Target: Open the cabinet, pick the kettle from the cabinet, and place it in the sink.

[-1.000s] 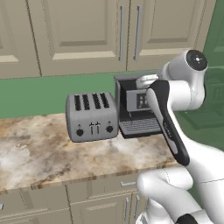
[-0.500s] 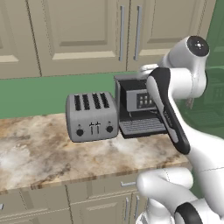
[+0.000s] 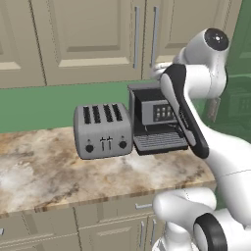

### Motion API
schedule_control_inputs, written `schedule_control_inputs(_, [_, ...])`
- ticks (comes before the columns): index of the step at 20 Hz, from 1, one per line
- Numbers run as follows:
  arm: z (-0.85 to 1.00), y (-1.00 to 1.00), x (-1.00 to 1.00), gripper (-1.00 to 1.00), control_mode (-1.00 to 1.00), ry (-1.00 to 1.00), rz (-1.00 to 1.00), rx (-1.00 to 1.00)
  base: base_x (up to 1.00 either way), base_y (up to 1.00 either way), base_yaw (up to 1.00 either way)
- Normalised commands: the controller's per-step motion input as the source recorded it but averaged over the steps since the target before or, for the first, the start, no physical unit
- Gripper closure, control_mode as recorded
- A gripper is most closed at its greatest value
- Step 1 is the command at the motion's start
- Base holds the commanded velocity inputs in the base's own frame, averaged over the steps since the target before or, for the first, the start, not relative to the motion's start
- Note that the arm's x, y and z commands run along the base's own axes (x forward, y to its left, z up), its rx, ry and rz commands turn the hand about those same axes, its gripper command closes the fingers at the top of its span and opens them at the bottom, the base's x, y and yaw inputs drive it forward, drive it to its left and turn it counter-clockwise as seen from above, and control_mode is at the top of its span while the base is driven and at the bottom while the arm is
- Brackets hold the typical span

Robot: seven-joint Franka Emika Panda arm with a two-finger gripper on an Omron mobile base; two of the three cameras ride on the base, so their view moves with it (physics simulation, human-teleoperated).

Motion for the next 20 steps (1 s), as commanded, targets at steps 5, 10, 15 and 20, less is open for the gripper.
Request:
schedule_control_inputs(5, [0.09,0.07,0.29,-1.0,-1.0,-0.06,0.0,0.0,0.0,0.0,0.0])
schedule_control_inputs(10, [0.14,0.02,0.34,-1.0,-1.0,-0.03,0.0,0.0,0.0,0.0,0.0])
schedule_control_inputs(15, [0.15,0.05,0.32,-1.0,-1.0,-0.06,0.0,0.0,0.0,0.0,0.0])
schedule_control_inputs(20, [0.09,0.06,0.31,-1.0,-1.0,-0.08,0.0,0.0,0.0,0.0,0.0])
